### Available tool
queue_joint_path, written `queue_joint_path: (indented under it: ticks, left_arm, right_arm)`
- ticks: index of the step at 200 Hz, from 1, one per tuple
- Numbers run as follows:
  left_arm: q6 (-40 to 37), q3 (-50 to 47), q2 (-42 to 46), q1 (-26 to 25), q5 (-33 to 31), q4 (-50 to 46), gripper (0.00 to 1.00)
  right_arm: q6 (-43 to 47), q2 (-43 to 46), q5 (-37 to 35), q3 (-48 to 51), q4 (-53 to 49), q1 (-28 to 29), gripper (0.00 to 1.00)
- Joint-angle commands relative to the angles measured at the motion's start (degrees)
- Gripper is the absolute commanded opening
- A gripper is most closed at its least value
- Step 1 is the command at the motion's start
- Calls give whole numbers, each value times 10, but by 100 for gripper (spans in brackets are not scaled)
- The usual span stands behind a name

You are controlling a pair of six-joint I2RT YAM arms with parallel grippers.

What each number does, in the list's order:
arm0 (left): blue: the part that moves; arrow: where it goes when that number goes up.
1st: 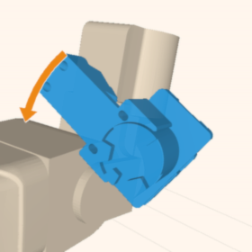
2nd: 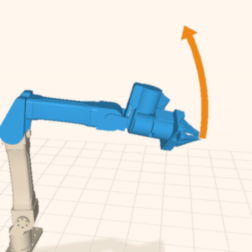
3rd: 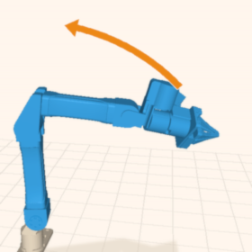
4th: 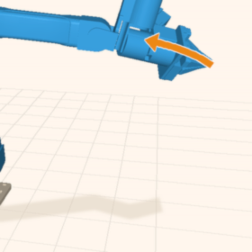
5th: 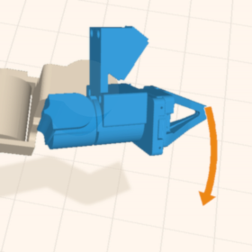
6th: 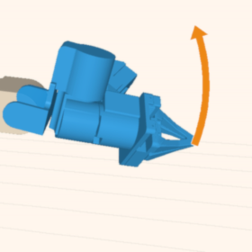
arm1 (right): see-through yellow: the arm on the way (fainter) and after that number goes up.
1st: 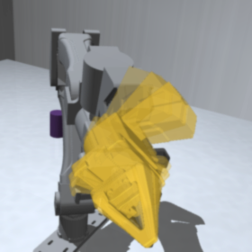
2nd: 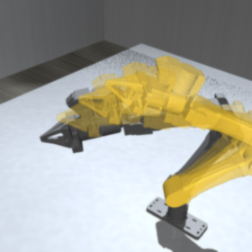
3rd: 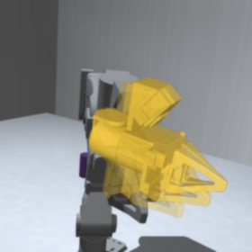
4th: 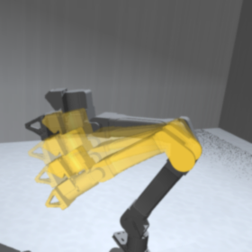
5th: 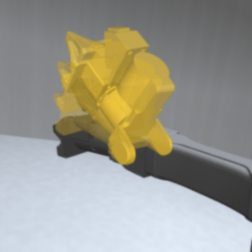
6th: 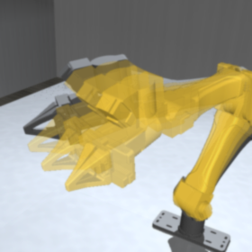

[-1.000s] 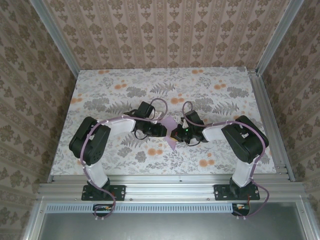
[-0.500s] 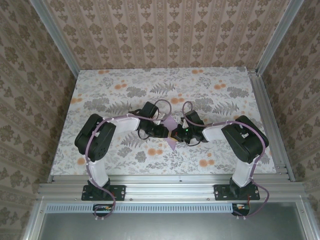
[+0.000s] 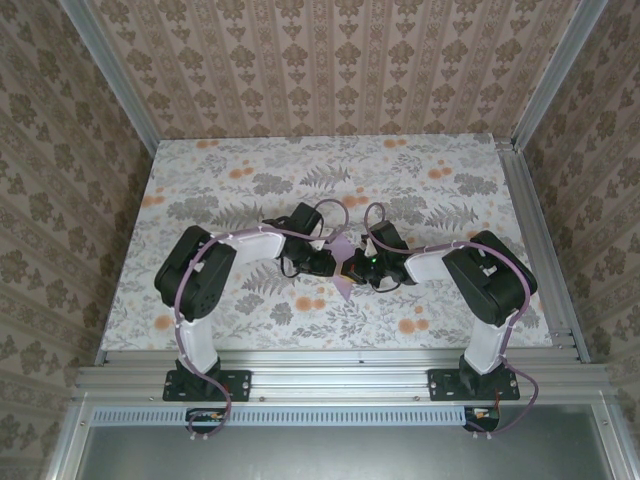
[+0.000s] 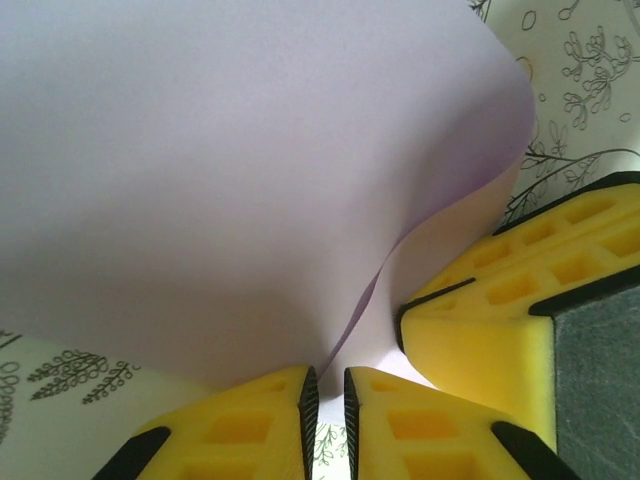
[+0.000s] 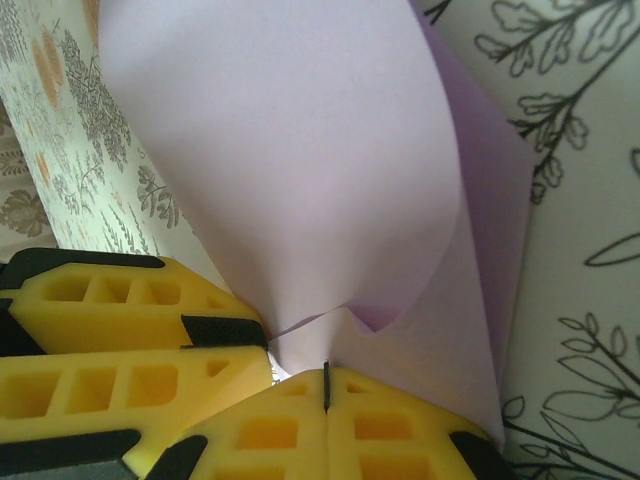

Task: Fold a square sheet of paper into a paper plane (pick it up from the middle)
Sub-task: Third fold the triangle at the center of the table.

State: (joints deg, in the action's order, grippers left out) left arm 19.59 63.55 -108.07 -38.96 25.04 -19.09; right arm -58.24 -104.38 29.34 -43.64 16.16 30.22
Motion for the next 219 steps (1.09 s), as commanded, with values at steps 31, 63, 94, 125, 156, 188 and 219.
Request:
queue_joint_path:
  ticks: [31,63,94,125,156,188,219]
  left_arm:
    - [-45,30,-44,-18,-64,-67,19]
    - [-55,35,-62,-25,-95,-83,18]
    - [-57,37,-74,-31,-132,-100,18]
    - [-63,46,-91,-38,-162,-123,18]
    - [-63,49,-106,-44,-183,-131,18]
    - [-68,51,-119,-50,-194,-137,18]
    - [-72,50,-123,-51,-187,-137,18]
  right_arm:
    - [10,-22,8,19,-33,6,0]
    - [8,-13,10,19,-24,7,0]
    - [8,1,6,23,-20,5,0]
    - [10,11,5,25,-22,5,0]
    - [11,18,8,32,-20,5,0]
    - [11,35,11,40,-24,5,0]
    - [6,46,14,47,-22,9,0]
